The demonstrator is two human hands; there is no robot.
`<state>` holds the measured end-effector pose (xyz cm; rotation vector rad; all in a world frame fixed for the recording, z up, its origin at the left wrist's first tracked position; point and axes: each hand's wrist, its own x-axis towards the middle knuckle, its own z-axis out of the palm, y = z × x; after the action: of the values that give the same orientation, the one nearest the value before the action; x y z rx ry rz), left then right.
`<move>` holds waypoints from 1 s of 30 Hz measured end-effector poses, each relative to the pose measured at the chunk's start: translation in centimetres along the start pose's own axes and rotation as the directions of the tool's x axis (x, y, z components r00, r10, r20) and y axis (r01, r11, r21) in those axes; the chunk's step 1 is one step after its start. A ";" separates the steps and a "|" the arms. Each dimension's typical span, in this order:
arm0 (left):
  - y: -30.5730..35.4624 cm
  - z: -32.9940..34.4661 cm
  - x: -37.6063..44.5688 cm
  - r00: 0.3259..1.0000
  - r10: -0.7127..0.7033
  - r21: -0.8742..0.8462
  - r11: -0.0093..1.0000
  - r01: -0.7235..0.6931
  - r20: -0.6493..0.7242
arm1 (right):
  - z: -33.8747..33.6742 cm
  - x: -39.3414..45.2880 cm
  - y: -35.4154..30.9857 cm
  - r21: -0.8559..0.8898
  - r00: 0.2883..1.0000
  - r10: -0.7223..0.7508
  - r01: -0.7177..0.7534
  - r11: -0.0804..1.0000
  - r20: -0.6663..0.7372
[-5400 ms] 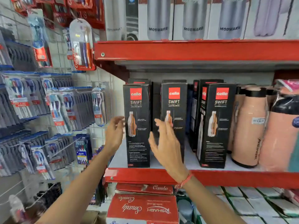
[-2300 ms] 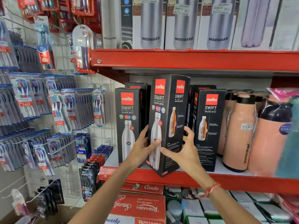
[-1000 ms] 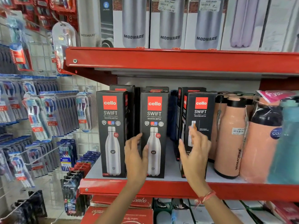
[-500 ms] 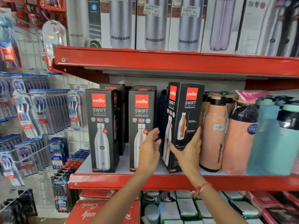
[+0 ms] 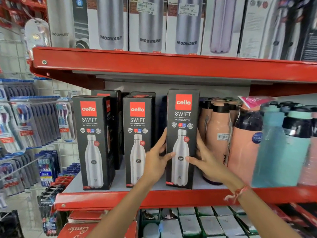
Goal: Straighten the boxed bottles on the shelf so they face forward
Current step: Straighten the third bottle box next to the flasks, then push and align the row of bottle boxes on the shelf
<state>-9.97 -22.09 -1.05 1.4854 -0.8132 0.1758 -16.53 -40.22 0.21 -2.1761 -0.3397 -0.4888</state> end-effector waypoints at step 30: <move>14.7 -10.2 -0.2 0.689 0.725 0.803 0.409 -0.434 0.003 | 2.2 3.5 -18.3 -0.888 0.424 -0.815 0.050 0.457 -0.396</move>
<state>-14.74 -10.78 11.92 1.7757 -1.0019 1.4833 -20.32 -27.25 13.29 -2.2501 -0.2706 -2.3415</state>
